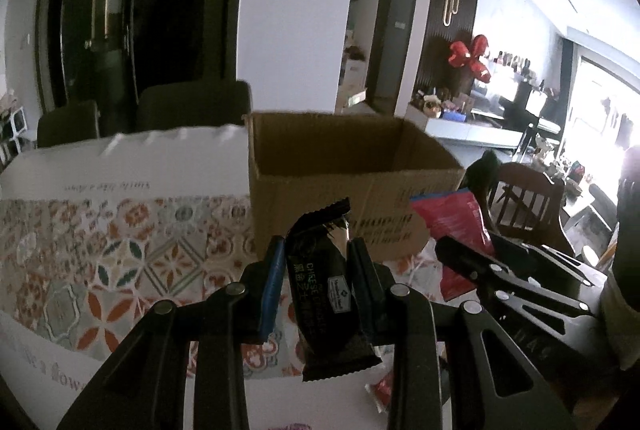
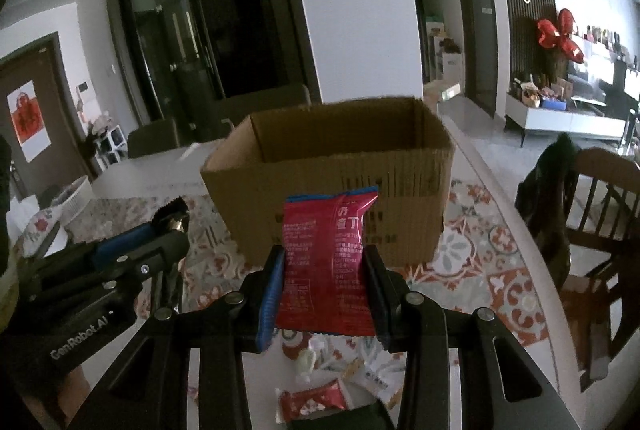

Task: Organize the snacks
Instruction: 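Lift the black bar and red packet over the cardboard box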

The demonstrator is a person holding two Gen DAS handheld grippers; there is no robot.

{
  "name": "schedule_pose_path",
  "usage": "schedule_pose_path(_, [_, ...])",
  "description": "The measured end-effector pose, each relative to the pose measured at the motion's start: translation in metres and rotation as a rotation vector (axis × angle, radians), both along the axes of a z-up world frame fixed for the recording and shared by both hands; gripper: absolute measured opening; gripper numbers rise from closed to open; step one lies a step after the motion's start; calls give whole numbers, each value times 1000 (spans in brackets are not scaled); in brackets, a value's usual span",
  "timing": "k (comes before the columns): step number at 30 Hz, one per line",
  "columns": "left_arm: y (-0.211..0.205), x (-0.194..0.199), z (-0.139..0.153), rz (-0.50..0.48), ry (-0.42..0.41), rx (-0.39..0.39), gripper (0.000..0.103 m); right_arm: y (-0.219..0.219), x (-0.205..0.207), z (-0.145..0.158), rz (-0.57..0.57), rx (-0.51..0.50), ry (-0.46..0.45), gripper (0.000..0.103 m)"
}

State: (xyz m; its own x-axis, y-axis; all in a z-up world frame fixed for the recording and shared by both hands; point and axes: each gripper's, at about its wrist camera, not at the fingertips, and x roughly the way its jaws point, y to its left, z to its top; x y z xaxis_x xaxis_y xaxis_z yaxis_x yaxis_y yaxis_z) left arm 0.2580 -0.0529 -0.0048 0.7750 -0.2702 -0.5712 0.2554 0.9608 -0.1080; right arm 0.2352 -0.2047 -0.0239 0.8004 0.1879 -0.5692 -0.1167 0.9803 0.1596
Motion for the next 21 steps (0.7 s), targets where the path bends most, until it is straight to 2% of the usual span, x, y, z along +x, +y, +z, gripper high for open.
schedule_pose_path(14, [-14,19,43,-36,-99,6,32,-9,15,41,12,9,-87,40])
schedule_pose_path(21, [-25,47,60,-53,-125,27,32,-17,38,57,17,8,-111,40])
